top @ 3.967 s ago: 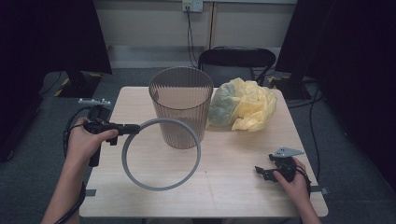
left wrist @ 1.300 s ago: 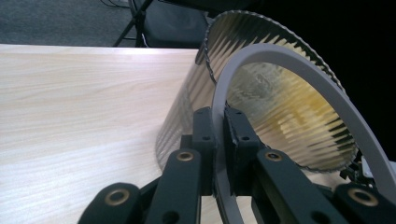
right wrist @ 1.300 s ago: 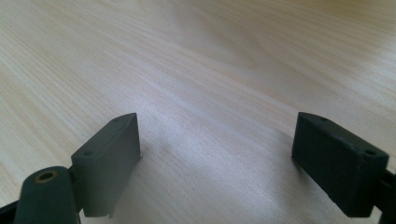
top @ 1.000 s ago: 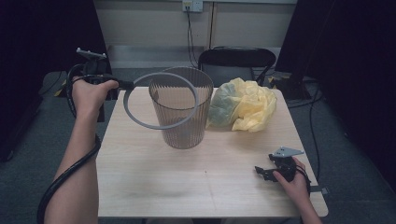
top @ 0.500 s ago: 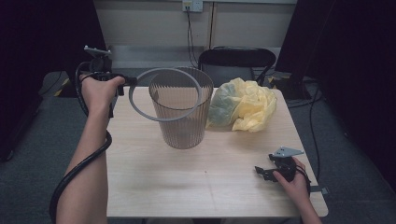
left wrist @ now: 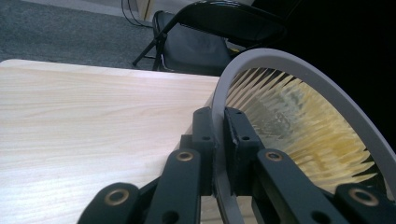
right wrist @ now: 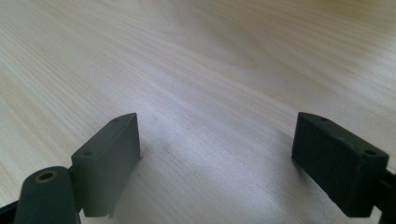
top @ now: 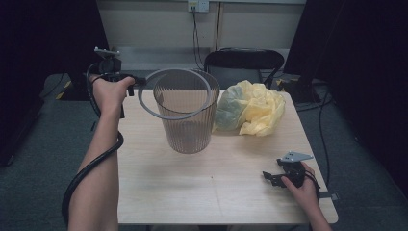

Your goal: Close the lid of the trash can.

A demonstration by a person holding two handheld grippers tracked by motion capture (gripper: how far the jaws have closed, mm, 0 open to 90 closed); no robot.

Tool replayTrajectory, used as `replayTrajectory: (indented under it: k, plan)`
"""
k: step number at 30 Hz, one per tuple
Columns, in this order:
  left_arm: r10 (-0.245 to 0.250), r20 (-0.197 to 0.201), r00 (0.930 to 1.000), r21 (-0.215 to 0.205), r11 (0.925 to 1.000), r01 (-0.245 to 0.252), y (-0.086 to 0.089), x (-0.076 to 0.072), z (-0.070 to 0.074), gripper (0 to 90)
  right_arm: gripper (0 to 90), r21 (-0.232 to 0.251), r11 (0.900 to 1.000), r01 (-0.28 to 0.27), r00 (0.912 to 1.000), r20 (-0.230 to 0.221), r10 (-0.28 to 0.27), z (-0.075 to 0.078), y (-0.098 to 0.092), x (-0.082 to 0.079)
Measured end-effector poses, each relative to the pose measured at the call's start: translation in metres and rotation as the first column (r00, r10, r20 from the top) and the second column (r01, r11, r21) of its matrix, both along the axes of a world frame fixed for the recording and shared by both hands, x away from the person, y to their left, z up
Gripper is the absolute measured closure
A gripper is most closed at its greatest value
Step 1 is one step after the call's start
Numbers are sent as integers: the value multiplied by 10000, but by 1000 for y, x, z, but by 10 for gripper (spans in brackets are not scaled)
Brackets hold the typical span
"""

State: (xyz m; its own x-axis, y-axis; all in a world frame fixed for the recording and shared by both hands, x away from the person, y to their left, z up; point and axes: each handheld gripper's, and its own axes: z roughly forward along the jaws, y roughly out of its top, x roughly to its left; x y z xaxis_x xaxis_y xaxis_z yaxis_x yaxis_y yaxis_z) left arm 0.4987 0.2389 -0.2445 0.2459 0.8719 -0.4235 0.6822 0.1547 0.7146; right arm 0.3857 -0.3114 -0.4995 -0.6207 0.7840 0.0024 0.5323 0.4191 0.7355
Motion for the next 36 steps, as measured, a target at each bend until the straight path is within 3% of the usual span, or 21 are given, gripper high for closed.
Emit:
replayTrajectory:
  k: [13, 18, 26, 36]
  plan:
    - [144, 111, 9998, 63, 9999, -145, -12, 16, 2, 838, 144, 1, 10000, 0, 10000, -1, 0, 0, 0, 0]
    - [185, 105, 9998, 66, 9998, -186, -14, 21, -3, 838, 144, -1, 10000, -1, 10000, 0, 1, 0, 0, 0]
    - [373, 600, 9975, 2, 9993, -374, -19, 26, -4, 838, 144, 4, 10000, 2, 10000, 5, -2, 0, 0, 0]
    - [77, 594, 9982, -57, 10000, -74, -25, 29, -13, 836, 144, -4, 10000, -4, 10000, 8, 4, 0, 0, 0]
